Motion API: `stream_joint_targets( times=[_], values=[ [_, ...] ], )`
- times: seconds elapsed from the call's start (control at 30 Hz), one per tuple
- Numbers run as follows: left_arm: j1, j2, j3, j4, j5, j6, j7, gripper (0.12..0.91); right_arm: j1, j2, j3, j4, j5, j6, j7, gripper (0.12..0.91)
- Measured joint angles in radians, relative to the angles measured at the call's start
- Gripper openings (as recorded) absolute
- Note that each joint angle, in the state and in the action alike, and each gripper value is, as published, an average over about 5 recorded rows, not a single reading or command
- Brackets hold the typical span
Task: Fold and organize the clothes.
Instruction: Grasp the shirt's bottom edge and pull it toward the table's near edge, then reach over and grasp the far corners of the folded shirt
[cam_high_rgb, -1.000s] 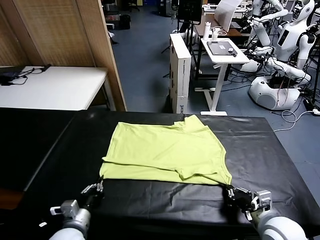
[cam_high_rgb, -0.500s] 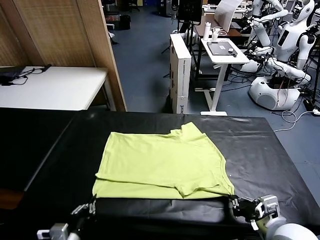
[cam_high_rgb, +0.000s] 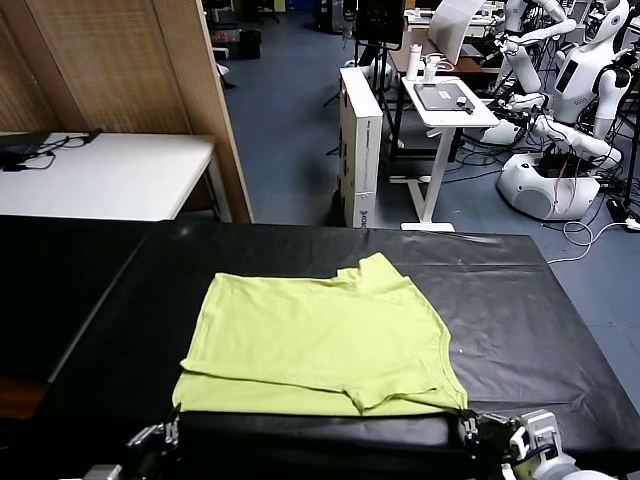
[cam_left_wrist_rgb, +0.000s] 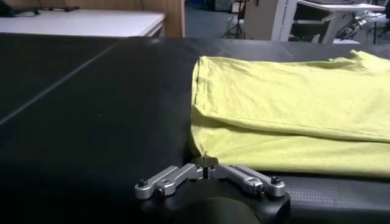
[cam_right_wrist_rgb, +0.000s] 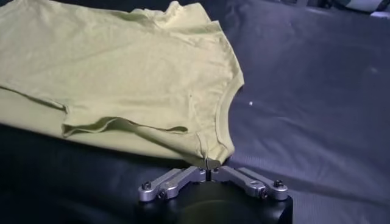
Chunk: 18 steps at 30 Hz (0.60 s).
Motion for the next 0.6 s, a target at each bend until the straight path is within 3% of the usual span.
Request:
stream_joint_targets(
  times=[0.07,0.13,0.3,0.43,0.6],
  values=[
    [0.003,0.003,-0.002,-0.004,0.000,0.012,-0.011,0.456,-0.002,0.003,0.005,0.006,0.001,0.000,0.000,0.866],
    [0.005,0.007,-0.007,-0.011,0.002,0.030,-0.018,0.570,0.002,0.005,0.014,0.014,0.004,0.000,0.000,0.896],
    [-0.014,0.003,-0.041,-0.042,-0.012,0.110,-0.046,0.849,0.050,-0.010,0.037,0.019,0.029,0.000,-0.004,0.906],
    [-0.052,0.003,-0.073,-0.067,-0.075,0.171,-0.073,0.902,0.137,-0.031,0.026,-0.015,0.061,0.000,-0.028,0.907],
    [-0.135,0.029,-0.080,-0.054,-0.174,0.174,-0.068,0.907,0.336,-0.031,-0.039,-0.126,0.080,0.000,-0.069,0.907]
  ],
)
